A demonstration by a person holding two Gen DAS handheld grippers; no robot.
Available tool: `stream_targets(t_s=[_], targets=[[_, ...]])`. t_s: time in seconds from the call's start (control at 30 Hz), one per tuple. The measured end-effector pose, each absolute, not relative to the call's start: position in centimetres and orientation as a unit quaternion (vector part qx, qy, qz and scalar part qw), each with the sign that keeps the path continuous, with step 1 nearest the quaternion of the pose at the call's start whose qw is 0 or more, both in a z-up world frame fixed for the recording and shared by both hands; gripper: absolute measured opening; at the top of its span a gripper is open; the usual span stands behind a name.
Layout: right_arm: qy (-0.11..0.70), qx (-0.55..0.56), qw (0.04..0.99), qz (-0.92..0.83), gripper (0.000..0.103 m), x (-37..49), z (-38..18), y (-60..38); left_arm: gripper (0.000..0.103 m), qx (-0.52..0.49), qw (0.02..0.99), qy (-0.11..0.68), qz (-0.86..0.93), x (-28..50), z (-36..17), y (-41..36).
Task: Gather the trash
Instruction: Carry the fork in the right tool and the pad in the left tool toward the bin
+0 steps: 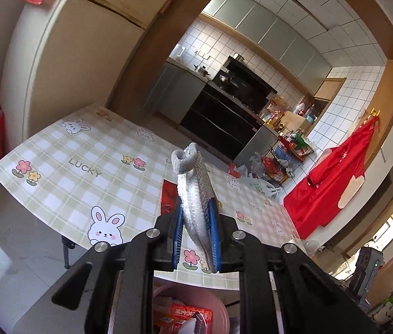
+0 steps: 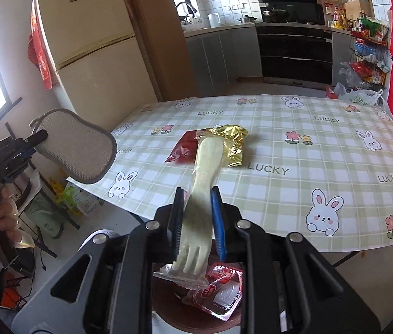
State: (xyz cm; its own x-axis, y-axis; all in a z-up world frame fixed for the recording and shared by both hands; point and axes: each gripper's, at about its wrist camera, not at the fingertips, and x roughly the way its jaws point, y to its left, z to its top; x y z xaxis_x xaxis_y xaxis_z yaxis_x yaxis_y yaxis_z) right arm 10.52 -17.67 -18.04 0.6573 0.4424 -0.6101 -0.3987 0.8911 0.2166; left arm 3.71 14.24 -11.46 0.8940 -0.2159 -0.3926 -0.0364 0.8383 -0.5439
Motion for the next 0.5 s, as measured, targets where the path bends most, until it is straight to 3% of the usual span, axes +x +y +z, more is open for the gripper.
stream_targets(t_s=[0.33, 0.5], targets=[[0.366, 0.004, 0.886, 0.284, 0.026, 10.0, -18.6, -13.0, 0.017, -0.295, 0.929, 0.216, -0.052, 2.7, -11.8, 15.0], [0.339, -0.016, 0.898, 0.279, 0.051, 9.6, -18.1, -12.4, 0.017, -0.295, 0.928, 0.221, -0.055, 3.2, -12.4, 15.1]])
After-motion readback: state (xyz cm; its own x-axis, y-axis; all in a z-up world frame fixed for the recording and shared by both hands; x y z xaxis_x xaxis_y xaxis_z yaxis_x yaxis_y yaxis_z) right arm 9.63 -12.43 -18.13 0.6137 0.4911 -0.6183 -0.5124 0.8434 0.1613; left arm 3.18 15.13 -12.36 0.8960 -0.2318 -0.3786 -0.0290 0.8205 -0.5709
